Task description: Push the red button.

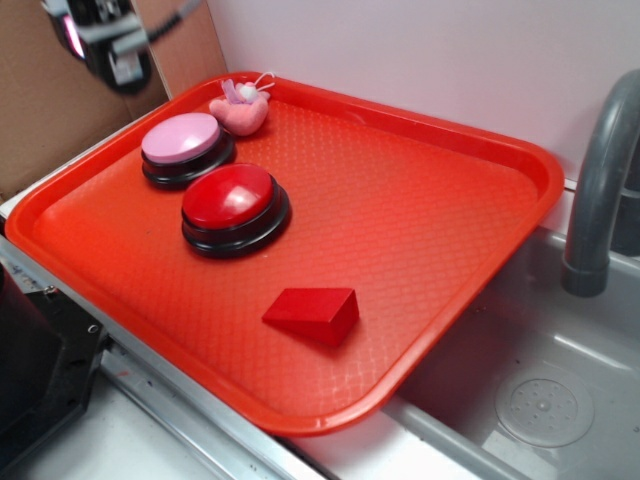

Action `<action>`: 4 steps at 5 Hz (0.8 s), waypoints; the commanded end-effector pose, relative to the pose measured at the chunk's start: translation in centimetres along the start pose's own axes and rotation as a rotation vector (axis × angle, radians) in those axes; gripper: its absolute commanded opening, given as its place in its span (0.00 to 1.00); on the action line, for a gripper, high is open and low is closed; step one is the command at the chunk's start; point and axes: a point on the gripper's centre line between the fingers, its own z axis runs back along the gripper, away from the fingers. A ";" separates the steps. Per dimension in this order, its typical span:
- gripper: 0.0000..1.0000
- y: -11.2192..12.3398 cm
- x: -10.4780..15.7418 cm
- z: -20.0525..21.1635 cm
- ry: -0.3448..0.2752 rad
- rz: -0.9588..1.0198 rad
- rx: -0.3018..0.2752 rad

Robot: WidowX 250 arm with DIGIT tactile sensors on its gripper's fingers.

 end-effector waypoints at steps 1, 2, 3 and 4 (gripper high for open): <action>1.00 2.2 4.1 -6.3 0.000 0.012 0.072; 1.00 1.8 5.9 -7.8 0.021 0.035 0.072; 1.00 2.5 6.1 -9.2 0.044 0.072 0.062; 1.00 2.9 5.1 -10.4 0.075 0.125 0.061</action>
